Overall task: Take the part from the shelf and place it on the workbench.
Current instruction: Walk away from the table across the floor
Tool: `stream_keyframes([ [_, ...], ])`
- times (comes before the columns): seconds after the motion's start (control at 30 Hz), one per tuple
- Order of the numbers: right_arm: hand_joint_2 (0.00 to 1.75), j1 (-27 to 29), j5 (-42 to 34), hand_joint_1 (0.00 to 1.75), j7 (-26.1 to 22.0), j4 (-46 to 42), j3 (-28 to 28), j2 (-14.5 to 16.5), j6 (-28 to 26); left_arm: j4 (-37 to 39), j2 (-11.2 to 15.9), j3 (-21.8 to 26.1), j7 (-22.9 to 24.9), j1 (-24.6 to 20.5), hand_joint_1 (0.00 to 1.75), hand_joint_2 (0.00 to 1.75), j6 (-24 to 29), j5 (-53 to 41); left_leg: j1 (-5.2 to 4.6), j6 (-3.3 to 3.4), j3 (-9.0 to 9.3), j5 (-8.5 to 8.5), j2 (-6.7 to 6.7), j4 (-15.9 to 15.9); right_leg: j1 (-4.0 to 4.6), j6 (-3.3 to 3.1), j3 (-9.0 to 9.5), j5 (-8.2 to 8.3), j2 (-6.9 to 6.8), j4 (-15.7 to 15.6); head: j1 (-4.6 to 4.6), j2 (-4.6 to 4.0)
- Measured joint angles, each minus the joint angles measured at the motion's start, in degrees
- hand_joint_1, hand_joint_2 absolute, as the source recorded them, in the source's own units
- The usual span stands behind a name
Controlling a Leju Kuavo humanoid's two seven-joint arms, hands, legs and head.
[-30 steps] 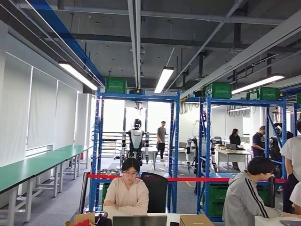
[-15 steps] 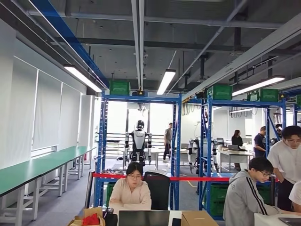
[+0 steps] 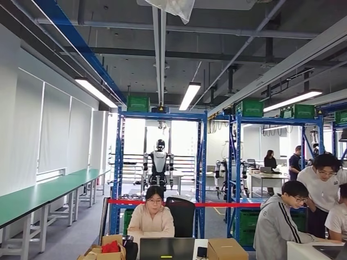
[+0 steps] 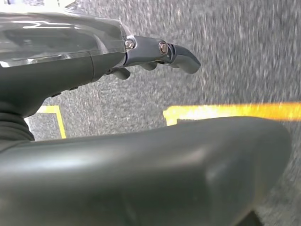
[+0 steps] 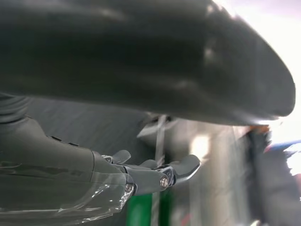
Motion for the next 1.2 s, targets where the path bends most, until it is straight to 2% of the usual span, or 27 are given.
stream_keyframes([
  [0.07,0.0,-1.2,2.5,0.0,0.0,5.3,0.4,-0.5,-4.9,0.0,-0.1,0.5,0.0,0.0,0.0,0.0,-0.1,-0.3,0.17,-0.55,-0.62,-0.15,-0.08,0.1,-0.15,-0.43,-0.6,1.25,-0.16,-0.9,0.01,0.02],
  [0.1,0.0,-2.0,3.7,0.0,0.0,8.6,0.6,-0.8,-7.3,0.0,-0.2,0.7,0.0,0.1,0.0,0.0,-0.1,-0.5,0.15,-0.74,-1.16,-1.77,-0.17,1.0,-0.29,-0.75,-1.29,2.1,-0.26,-1.2,0.01,0.02],
  [0.13,0.0,-3.0,4.9,0.0,0.0,12.4,0.7,-1.0,-9.6,0.0,-0.3,0.9,0.0,0.2,0.0,0.0,-0.1,-0.6,0.16,-0.88,-1.83,-4.45,-0.26,3.0,-0.43,-1.02,-2.17,2.94,-0.38,-1.3,0.02,0.02],
  [0.2,0.0,-5.0,6.5,0.0,0.2,20.8,0.8,-1.5,-13.8,0.0,-0.4,1.3,0.0,0.2,0.0,0.0,-0.1,-0.9,0.21,-1.19,-3.21,-10.21,-0.31,9.7,-0.39,-1.23,-4.35,4.22,-0.55,-0.8,0.03,0.02],
  [0.23,0.0,-5.9,7.0,0.0,0.5,25.1,0.8,-1.7,-15.5,0.0,-0.4,1.5,0.0,0.2,0.0,0.0,-0.1,-1.0,0.29,-1.39,-3.51,-11.45,-0.31,13.1,-0.39,-1.2,-5.46,4.79,-0.67,-0.4,0.03,0.01],
  [0.27,0.0,-6.6,7.2,0.0,0.9,29.2,0.8,-1.9,-17.0,0.0,-0.4,1.6,0.0,0.2,0.0,0.0,-0.1,-1.1,0.39,-1.6,-3.3,-11.14,-0.31,15.3,-0.41,-1.1,-6.64,5.34,-0.8,0.0,0.03,0.01],
  [0.3,0.0,-7.2,7.3,0.0,1.6,32.7,0.7,-2.1,-18.0,0.0,-0.4,1.7,0.0,0.2,0.0,0.0,-0.1,-1.2,0.52,-1.8,-2.51,-9.73,-0.31,16.1,-0.46,-0.95,-7.82,5.81,-0.9,0.5,0.03,0.0],
  [0.37,0.0,-7.9,6.7,0.0,3.9,38.5,0.4,-2.4,-19.1,0.0,-0.4,1.9,0.0,0.1,0.0,0.0,-0.2,-1.6,0.87,-2.17,1.85,-6.5,-0.31,11.8,-0.62,-0.46,-10.29,6.55,-0.95,2.0,0.03,-0.01],
  [0.4,0.0,-8.1,6.3,0.0,5.2,40.8,0.0,-2.5,-19.5,0.0,-0.4,2.0,-0.1,0.1,0.0,0.0,-0.2,-1.7,0.97,-2.26,4.96,-6.35,-0.33,7.6,-0.63,-0.19,-11.43,6.76,-0.95,3.1,0.03,-0.01],
  [0.47,0.0,-8.4,5.7,0.0,8.3,45.0,-0.8,-2.9,-21.1,0.0,-0.4,2.3,-0.1,-0.1,0.0,0.0,-0.2,-2.0,0.96,-1.94,9.42,-8.2,-0.37,0.6,-0.57,0.47,-13.21,7.35,-0.92,4.8,0.02,-0.01],
  [0.53,0.0,-8.2,5.6,0.0,11.7,48.1,-1.5,-3.3,-23.2,0.0,-0.5,2.6,-0.1,-0.2,0.0,0.0,-0.2,-2.4,0.82,-1.1,9.86,-9.16,-0.36,-1.1,-0.59,1.18,-14.16,8.22,-0.82,5.4,0.01,-0.01],
  [0.57,0.0,-8.0,5.6,0.0,13.3,49.3,-1.9,-3.5,-24.0,0.0,-0.5,2.7,-0.1,-0.2,0.0,0.0,-0.2,-2.5,0.84,-0.61,9.44,-8.84,-0.26,-1.0,-0.68,1.55,-14.43,7.98,-0.71,5.6,0.0,-0.01],
  [0.6,0.0,-7.7,5.6,0.0,14.7,50.4,-2.2,-3.7,-24.7,0.0,-0.6,2.8,0.0,-0.1,0.0,0.0,-0.2,-2.6,0.89,-0.06,8.89,-8.29,-0.15,-1.0,-0.82,1.96,-14.72,6.6,-0.57,6.4,0.0,0.0],
  [0.63,0.0,-7.3,5.6,0.0,16.0,51.3,-2.5,-3.9,-25.2,0.0,-0.6,2.9,0.0,-0.1,0.0,0.0,-0.2,-2.7,0.95,0.4,8.26,-7.64,-0.05,-1.0,-0.98,2.36,-15.17,4.16,-0.45,8.2,-0.02,-0.01],
  [0.7,0.0,-6.9,5.6,0.0,18.1,52.6,-2.9,-4.0,-26.0,0.0,-0.7,3.2,0.0,-0.2,0.0,0.0,-0.2,-2.8,0.81,0.83,6.76,-6.33,0.13,-0.9,-1.34,3.04,-16.35,-1.8,-0.35,14.7,-0.02,0.0],
  [0.73,0.0,-6.9,5.6,0.0,19.2,53.1,-3.2,-4.0,-26.4,0.0,-0.7,3.3,0.0,-0.2,0.0,0.0,-0.2,-2.9,0.73,0.87,5.93,-5.7,0.22,-0.9,-1.49,3.23,-16.74,-3.46,-0.34,18.1,-0.02,-0.01],
  [0.77,0.0,-6.9,5.6,0.0,20.1,53.5,-3.4,-4.0,-26.7,0.0,-0.7,3.5,0.0,-0.2,0.0,0.0,-0.2,-3.0,0.64,0.89,5.06,-5.08,0.31,-0.8,-1.6,3.34,-16.57,-3.72,-0.34,20.5,-0.02,-0.01],
  [0.8,0.0,-6.8,5.6,0.0,20.9,53.9,-3.6,-4.0,-27.0,0.0,-0.7,3.6,0.0,-0.2,0.0,0.0,-0.2,-3.0,0.55,0.87,4.17,-4.47,0.39,-0.7,-1.67,3.34,-15.56,-2.78,-0.33,21.0,-0.02,-0.02],
  [0.83,0.0,-6.8,5.6,0.0,21.5,54.1,-3.8,-4.0,-27.3,0.0,-0.7,3.8,0.0,-0.2,0.0,0.0,-0.2,-3.1,0.47,0.82,3.35,-3.87,0.42,-0.6,-1.69,3.22,-13.57,-1.22,-0.3,19.5,-0.03,-0.02],
  [0.9,0.0,-6.9,5.6,0.0,22.8,54.4,-4.1,-4.0,-27.7,0.0,-0.7,4.1,-0.1,-0.3,0.0,0.0,-0.2,-3.3,0.3,0.58,2.11,-2.76,0.4,-0.5,-1.5,2.51,-6.78,0.83,-0.11,11.3,-0.02,-0.01],
  [0.93,0.0,-7.0,5.5,0.0,23.5,54.5,-4.2,-4.0,-27.9,0.0,-0.8,4.2,-0.1,-0.3,0.0,0.0,-0.2,-3.3,0.21,0.38,1.74,-2.25,0.4,-0.5,-1.31,2.02,-3.26,0.76,0.01,6.4,-0.01,-0.01],
  [0.97,0.0,-7.1,5.5,0.0,24.3,54.7,-4.4,-4.0,-28.2,0.0,-0.8,4.2,-0.1,-0.4,0.0,0.0,-0.2,-3.5,0.18,0.13,1.44,-1.71,0.42,-0.5,-1.09,1.61,-0.71,0.37,0.11,2.6,-0.01,-0.01],
  [1.0,0.0,-7.2,5.4,0.0,25.2,54.8,-4.7,-4.1,-28.4,0.0,-0.9,4.3,-0.1,-0.4,0.0,0.0,-0.3,-3.6,0.21,-0.16,1.14,-1.15,0.45,-0.5,-0.87,1.27,0.61,0.08,0.16,0.3,0.0,0.01],
  [1.07,0.0,-7.3,5.2,0.0,27.8,55.2,-5.2,-4.0,-29.0,0.0,-0.8,4.3,-0.3,-0.5,0.0,0.0,-0.5,-3.9,0.4,-0.79,0.5,-0.56,0.43,-0.5,-0.74,0.64,0.23,0.75,-0.05,-0.8,-0.01,0.01],
  [1.1,0.0,-7.4,5.2,0.0,29.2,55.4,-5.3,-4.0,-29.2,0.0,-0.9,4.3,-0.4,-0.5,0.0,0.0,-0.7,-4.0,0.48,-1.03,0.12,-1.55,0.33,0.0,-0.76,0.17,-0.3,1.38,-0.21,-1.0,0.0,0.02],
  [1.13,0.0,-7.3,5.1,0.0,30.4,55.5,-5.5,-4.0,-29.4,0.0,-0.9,4.4,-0.5,-0.4,0.0,0.0,-0.8,-4.1,0.51,-1.2,-0.41,-3.57,0.21,1.5,-0.82,-0.28,-0.95,2.06,-0.41,-1.0,-0.01,0.0],
  [1.2,0.0,-7.2,5.0,0.0,32.1,55.7,-5.8,-4.0,-29.6,0.0,-1.1,4.4,-0.6,-0.4,0.0,0.0,-1.2,-4.4,0.54,-1.4,-2.06,-9.43,0.06,7.7,-0.75,-0.91,-2.76,3.12,-0.65,-0.5,-0.01,-0.01],
])
